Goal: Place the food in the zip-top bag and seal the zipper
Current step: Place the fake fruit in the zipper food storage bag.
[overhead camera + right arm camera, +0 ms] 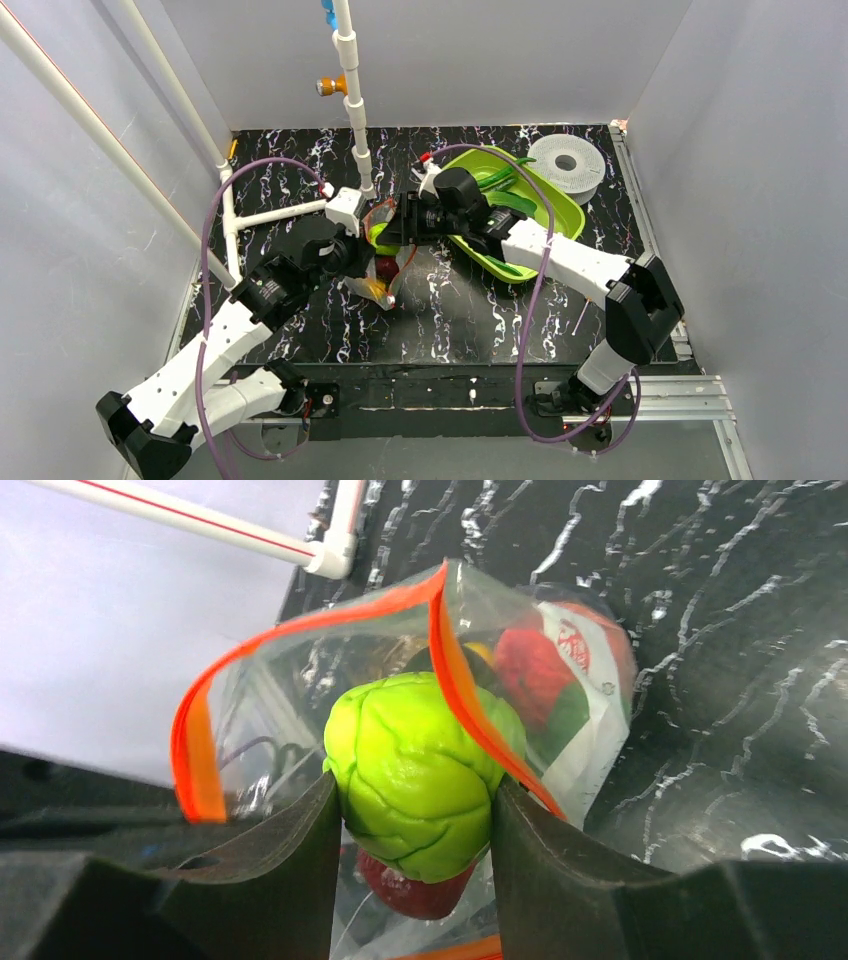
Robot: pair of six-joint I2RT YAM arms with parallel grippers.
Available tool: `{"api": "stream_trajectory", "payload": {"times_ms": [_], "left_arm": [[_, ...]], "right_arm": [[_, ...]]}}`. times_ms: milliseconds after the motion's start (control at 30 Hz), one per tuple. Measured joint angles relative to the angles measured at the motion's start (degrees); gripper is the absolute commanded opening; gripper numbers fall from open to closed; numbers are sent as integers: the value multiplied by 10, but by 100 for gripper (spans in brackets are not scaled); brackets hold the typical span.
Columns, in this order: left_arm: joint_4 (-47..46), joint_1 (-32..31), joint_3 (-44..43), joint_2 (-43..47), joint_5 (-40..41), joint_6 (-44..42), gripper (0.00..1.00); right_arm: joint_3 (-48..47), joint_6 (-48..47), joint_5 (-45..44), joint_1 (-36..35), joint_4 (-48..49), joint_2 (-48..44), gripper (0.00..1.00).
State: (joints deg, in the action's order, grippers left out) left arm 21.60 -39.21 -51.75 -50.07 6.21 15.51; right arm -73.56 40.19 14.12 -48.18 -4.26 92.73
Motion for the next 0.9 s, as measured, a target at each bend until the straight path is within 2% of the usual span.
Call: {"api": "stream_trajectory", "payload": {"times_ms": [67,167,467,700,900], "left_arm": [[10,-9,0,6,6,15,0],[34,-13,-3,18,17,35,0],[112,-13,-35,16,38,90,0],[144,-13,-47,4,40,124,0],[154,-13,-48,-13,42,154,0]], "right_arm": [[-26,-13,-20,-4,-30,6,60],[-44,-22,-34,-6,-54,8,67],[-81,-34,-17,-47,-89,28,91],[-98,-59,-12,-52,-140,24,96],[-100,-82,-9,-49,-176,-25,98]]}}
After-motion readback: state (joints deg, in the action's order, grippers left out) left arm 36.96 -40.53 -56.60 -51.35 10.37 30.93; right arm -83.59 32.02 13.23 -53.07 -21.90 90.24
